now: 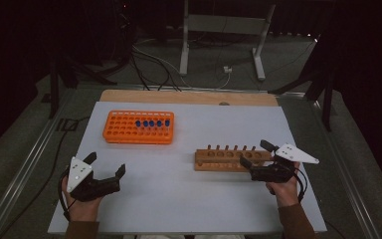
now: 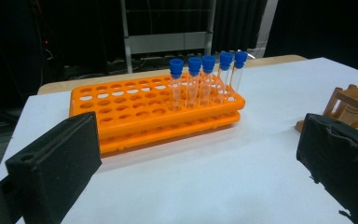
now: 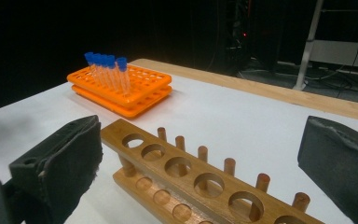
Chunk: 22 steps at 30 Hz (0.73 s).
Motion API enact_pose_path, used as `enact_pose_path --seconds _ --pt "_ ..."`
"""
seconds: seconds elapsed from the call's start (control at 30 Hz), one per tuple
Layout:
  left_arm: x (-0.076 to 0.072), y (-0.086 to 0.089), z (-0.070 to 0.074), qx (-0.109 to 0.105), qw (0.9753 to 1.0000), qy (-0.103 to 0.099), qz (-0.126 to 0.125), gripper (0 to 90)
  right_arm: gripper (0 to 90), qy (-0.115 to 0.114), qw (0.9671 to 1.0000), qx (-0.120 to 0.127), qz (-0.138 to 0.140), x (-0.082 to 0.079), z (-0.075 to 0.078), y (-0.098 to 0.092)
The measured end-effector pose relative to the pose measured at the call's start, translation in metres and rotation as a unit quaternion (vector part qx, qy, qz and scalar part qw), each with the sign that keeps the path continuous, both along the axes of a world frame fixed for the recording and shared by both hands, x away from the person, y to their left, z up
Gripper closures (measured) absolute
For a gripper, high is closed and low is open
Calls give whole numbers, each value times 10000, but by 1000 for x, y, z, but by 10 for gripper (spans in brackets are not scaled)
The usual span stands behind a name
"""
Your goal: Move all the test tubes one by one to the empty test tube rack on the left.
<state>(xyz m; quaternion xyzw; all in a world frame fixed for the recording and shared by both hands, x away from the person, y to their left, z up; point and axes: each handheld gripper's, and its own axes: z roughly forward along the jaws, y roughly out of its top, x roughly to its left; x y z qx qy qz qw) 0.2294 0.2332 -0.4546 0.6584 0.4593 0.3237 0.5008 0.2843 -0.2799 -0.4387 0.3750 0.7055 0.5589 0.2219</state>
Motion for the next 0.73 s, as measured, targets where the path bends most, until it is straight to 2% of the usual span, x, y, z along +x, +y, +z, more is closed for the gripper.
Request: enact_pose_path --seconds 0.17,0.37,0.53,0.73 --pt "-2 3 -2 20 10000 -7 77 7 1 -63 10000 21 -11 -2 0 -1" --pt "-3 2 -3 38 9999 -33 113 7 1 -33 10000 36 -66 -2 -3 -4" --pt "-2 4 -6 -132 9997 -45 179 7 1 -25 10000 27 -78 -2 -5 -4" --pt "-1 7 -7 -148 9995 -44 278 7 1 3 9999 37 -138 -1 -7 -5"
